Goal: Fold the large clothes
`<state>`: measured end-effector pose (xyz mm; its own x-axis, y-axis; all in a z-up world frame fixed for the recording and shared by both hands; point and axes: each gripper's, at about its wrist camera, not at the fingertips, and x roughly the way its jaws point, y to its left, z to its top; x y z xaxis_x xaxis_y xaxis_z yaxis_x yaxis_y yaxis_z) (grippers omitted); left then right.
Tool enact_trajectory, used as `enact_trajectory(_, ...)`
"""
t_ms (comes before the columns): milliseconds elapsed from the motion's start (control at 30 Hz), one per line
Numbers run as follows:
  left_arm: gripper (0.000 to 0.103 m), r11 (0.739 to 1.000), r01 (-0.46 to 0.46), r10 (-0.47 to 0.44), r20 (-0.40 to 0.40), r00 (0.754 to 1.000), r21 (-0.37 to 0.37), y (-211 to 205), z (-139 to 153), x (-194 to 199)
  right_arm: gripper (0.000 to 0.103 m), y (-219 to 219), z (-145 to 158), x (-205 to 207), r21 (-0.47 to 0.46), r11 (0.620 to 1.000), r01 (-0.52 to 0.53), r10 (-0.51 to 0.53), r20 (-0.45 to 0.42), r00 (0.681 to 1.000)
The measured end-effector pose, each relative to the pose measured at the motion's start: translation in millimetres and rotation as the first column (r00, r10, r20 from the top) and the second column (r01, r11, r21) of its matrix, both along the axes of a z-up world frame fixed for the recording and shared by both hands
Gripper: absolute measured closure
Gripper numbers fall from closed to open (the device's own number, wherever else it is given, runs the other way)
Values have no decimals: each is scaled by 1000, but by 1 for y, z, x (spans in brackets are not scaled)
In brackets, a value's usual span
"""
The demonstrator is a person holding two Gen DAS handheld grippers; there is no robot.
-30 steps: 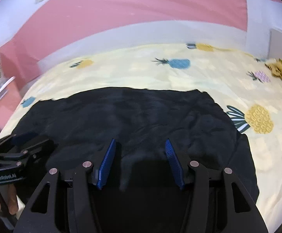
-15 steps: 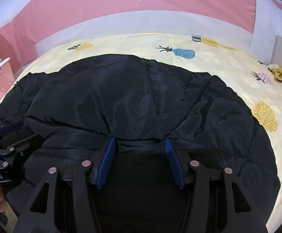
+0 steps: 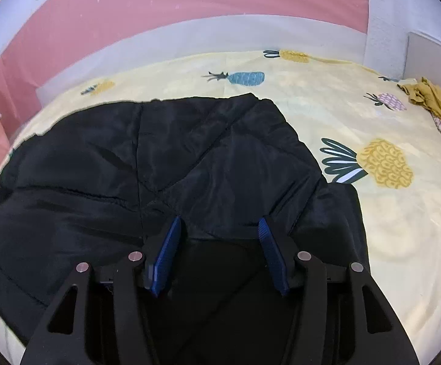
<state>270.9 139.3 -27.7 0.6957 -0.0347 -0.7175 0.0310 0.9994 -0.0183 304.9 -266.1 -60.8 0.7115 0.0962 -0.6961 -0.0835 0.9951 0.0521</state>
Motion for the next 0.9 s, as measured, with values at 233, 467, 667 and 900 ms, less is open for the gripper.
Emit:
enact_trajectory(233, 17, 999, 18, -19, 11, 1000, 49, 11, 29, 16, 50, -12, 37, 8, -3, 1000, 19, -19, 39, 999)
enact_trajectory(467, 14, 993, -67, 59, -90, 994, -94, 57, -4, 63, 50, -42, 1, 59, 55, 997, 62, -57, -80, 995)
enact_trajectory(667, 12, 992, -82, 76, -60, 995, -97, 50, -20, 65, 50, -32, -10, 60, 18, 998, 67, -66, -70, 995)
enact_trajectory(900, 16, 992, -95, 93, -31, 995, -86, 53, 8, 43, 50, -27, 22, 32, -61, 993, 96, -98, -17, 995)
